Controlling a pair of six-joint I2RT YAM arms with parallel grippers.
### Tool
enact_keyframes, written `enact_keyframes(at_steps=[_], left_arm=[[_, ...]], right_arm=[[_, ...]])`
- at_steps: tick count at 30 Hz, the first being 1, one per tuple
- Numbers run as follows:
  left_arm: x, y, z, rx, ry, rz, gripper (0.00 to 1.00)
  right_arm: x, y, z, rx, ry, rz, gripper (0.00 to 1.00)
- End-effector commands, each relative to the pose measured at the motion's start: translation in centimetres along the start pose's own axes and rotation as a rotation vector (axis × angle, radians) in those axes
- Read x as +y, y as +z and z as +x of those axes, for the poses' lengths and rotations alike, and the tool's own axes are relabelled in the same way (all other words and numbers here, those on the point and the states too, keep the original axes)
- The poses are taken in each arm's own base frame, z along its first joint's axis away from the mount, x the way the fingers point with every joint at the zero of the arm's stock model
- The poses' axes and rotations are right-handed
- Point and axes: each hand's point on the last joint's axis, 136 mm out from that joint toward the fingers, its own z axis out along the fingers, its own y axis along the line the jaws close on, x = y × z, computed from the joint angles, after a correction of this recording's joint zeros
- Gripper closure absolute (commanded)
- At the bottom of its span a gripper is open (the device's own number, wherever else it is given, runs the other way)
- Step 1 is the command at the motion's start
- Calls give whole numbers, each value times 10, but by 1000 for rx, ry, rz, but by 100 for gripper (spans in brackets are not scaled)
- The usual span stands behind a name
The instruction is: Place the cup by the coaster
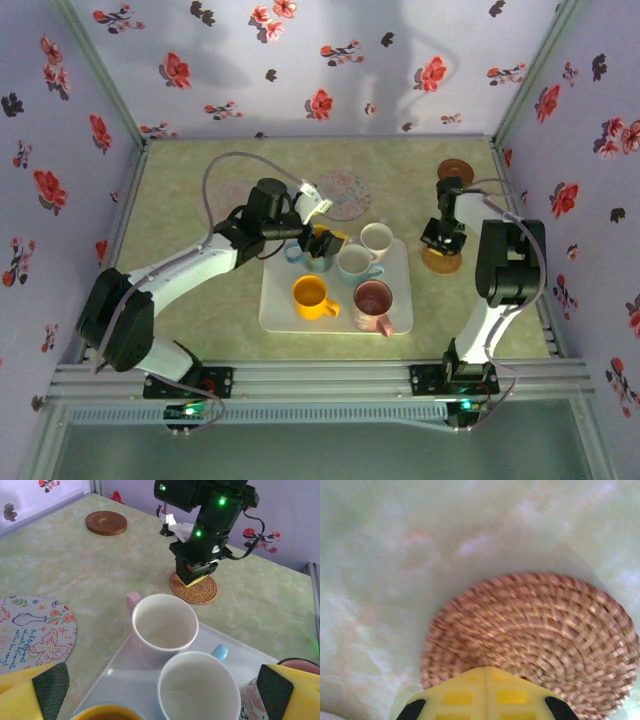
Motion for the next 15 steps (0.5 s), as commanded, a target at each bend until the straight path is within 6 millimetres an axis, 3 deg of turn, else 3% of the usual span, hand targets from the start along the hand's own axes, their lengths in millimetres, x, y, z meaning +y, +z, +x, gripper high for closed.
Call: enact_keyframes(at_steps=[1, 15], left_arm=[[8, 1, -11, -6, 15, -28, 1], [26, 9, -24, -20, 5, -76, 1]], right_arm=[[16, -1, -11, -3, -43, -32, 100], [56, 4, -33, -14, -109, -103, 100]])
